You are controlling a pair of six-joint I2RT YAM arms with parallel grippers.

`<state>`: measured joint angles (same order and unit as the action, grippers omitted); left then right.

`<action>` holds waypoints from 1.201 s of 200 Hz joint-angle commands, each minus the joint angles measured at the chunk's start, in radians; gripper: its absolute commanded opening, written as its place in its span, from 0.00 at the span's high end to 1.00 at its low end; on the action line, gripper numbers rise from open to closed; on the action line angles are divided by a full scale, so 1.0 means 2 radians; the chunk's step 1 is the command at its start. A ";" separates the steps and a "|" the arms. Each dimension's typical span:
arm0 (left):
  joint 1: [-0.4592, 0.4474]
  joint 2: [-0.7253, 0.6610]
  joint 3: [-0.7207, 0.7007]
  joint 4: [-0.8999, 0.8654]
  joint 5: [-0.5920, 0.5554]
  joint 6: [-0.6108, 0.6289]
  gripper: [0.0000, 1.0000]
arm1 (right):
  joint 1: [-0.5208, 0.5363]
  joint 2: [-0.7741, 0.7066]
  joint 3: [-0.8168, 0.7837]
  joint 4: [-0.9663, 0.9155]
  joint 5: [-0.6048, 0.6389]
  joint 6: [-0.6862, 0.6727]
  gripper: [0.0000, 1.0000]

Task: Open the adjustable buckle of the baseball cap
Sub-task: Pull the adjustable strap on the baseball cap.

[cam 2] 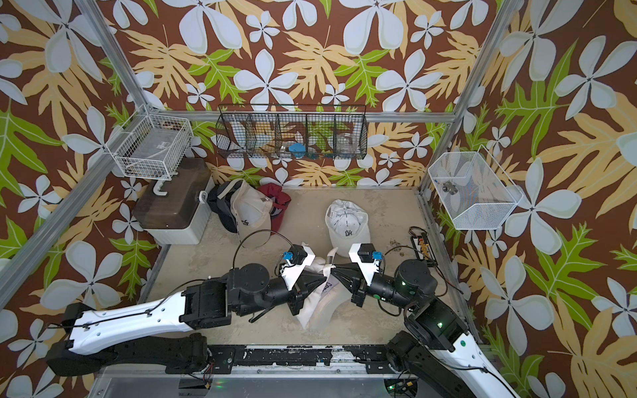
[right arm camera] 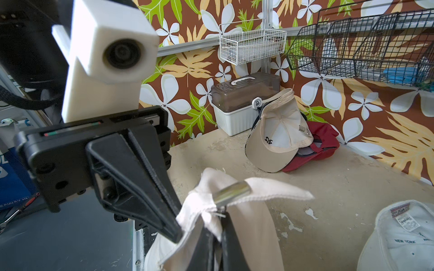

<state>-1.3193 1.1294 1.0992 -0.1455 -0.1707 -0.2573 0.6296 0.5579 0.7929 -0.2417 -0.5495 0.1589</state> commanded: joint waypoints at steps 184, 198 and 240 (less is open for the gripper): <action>-0.001 -0.040 -0.041 0.006 0.002 -0.020 1.00 | 0.000 0.007 0.001 0.046 0.018 0.023 1.00; -0.001 -0.043 -0.044 0.007 0.002 -0.021 1.00 | 0.000 0.008 0.002 0.046 0.022 0.023 1.00; -0.001 -0.054 -0.056 0.005 -0.001 -0.025 1.00 | 0.000 0.009 0.005 0.048 0.035 0.025 1.00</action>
<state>-1.3197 1.0340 0.9985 -0.1379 -0.1646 -0.2947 0.6296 0.5751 0.7933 -0.2016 -0.4999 0.2024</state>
